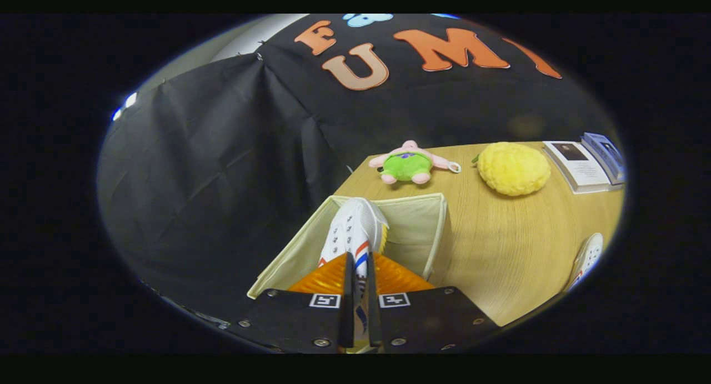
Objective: Open the storage box then place both shoes into the box .Put the left shoe in first, then the right shoe, with the right side of both shoes facing outward in a uniform manner.
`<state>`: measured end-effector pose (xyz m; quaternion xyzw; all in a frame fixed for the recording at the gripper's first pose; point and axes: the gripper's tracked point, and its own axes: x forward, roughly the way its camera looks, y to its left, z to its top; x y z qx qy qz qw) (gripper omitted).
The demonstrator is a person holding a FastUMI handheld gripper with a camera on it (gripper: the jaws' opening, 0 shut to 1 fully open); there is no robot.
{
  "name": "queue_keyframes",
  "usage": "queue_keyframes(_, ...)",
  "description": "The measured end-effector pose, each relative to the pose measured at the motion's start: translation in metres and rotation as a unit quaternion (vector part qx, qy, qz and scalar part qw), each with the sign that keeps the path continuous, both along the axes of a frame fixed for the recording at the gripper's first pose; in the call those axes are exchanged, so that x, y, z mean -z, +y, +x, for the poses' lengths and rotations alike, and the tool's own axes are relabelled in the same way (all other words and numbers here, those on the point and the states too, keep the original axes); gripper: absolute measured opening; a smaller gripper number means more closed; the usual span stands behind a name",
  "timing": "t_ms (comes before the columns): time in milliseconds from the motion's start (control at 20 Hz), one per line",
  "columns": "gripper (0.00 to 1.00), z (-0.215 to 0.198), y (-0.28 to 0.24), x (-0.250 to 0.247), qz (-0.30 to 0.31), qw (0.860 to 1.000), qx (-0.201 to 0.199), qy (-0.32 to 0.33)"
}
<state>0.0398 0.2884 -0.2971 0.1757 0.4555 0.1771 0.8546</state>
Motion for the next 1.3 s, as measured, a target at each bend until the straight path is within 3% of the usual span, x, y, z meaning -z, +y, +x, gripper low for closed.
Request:
queue_keyframes(150,0.17,-0.014,0.017,-0.005,0.070,0.997,0.015,0.028)
queue_keyframes(250,0.27,-0.012,0.015,-0.020,0.110,0.993,0.028,0.030)
queue_keyframes(450,0.43,-0.013,-0.025,-0.046,0.110,0.992,0.051,-0.020)
queue_keyframes(600,0.65,-0.022,-0.062,-0.066,0.115,0.990,0.068,-0.052)
queue_keyframes(800,0.82,-0.030,-0.139,-0.058,0.047,0.990,0.102,-0.084)
queue_keyframes(1000,0.85,-0.047,-0.221,-0.040,-0.006,0.985,0.159,-0.073)
queue_keyframes(1300,0.85,-0.094,-0.321,0.021,-0.080,0.972,0.220,0.009)
